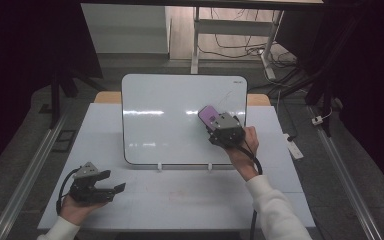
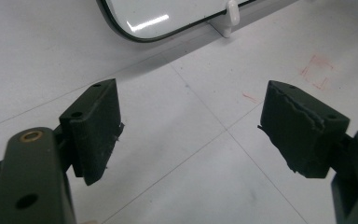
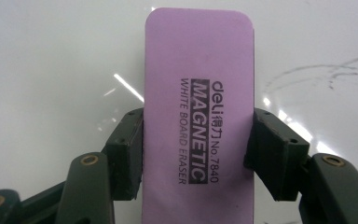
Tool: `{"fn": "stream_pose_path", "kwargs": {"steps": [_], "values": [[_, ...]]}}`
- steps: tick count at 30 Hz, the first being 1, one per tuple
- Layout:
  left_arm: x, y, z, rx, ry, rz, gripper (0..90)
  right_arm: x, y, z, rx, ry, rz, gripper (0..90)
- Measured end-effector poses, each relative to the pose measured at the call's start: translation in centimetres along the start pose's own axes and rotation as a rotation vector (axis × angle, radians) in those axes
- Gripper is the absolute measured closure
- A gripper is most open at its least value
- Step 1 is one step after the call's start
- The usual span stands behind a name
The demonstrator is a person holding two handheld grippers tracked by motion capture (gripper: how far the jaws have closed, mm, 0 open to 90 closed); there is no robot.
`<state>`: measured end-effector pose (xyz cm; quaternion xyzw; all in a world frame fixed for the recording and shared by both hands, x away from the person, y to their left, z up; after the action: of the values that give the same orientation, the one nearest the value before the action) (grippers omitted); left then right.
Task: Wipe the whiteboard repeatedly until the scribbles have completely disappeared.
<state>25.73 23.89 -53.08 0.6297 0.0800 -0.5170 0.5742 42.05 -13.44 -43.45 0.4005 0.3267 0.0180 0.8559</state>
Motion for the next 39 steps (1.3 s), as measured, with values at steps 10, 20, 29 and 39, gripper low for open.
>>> {"fn": "stream_pose_path", "kwargs": {"steps": [10,20,29,39], "values": [[0.1,0.0,0.0,-0.001,0.000,-0.001,20.9,0.1,2.0,6.3,0.122,-0.136,0.019,40.2],[0.1,0.0,-0.2,-0.006,0.000,-0.002,20.9,0.4,2.0,4.0,0.076,-0.087,0.041,40.4],[0.2,0.0,0.0,-0.002,-0.003,-0.005,20.9,-0.4,-1.7,0.9,0.040,-0.015,0.027,40.3],[0.3,0.0,-0.1,-0.003,-0.007,-0.009,20.9,0.0,0.3,5.0,0.088,-0.124,0.029,40.3]]}}
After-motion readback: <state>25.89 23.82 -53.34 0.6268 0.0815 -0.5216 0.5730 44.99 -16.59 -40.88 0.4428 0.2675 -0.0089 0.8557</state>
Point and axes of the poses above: each handheld gripper's, and its own axes: x roughly forward along the jaws, y roughly out of its top, z roughly to its right, the point moved 3 cm from there along x, roughly forward along the jaws, and after that the axes turned 8 degrees about -z, right-handed, at the moved point
